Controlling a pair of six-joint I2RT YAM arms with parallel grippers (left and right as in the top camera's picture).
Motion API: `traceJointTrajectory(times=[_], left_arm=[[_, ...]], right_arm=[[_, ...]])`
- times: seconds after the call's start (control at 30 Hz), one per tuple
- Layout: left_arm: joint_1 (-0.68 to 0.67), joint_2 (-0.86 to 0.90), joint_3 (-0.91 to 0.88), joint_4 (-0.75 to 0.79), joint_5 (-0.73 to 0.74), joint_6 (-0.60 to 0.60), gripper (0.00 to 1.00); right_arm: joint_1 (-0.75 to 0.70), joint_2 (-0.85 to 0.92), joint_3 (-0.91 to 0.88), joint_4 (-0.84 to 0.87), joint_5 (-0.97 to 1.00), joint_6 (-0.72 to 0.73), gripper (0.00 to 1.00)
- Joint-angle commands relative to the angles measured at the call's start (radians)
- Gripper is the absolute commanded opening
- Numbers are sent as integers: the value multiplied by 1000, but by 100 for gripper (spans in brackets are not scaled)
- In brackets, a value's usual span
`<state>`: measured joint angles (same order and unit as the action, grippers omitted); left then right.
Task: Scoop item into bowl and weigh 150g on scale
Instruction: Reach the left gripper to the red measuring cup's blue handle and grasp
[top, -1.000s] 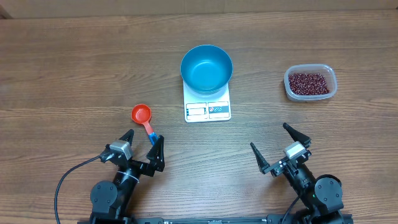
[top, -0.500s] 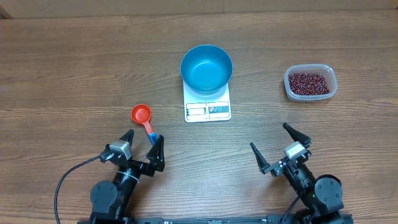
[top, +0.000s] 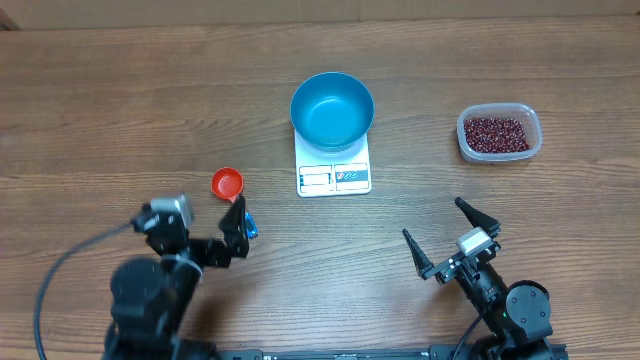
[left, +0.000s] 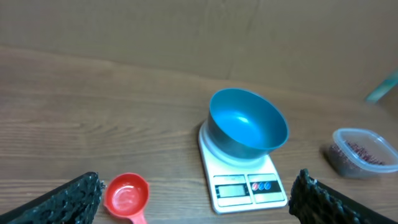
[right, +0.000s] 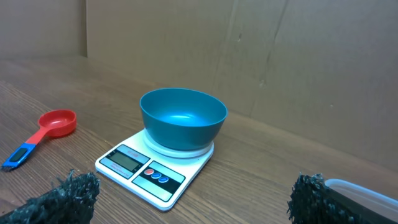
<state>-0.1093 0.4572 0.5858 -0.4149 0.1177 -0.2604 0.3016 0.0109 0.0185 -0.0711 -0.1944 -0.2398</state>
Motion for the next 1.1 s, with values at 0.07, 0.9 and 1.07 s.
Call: traceJointTrajectory(times=[0.07, 0.9, 1.07], left_arm=[[-3, 252, 243, -118, -75, 63, 100], [-2, 739, 610, -431, -132, 58, 100], [-2, 783, 610, -427, -132, 58, 100]], right_arm=[[-5, -8, -11, 5, 11, 3, 100], [-5, -8, -11, 5, 11, 3, 100], [-5, -8, -11, 5, 10, 3, 100]])
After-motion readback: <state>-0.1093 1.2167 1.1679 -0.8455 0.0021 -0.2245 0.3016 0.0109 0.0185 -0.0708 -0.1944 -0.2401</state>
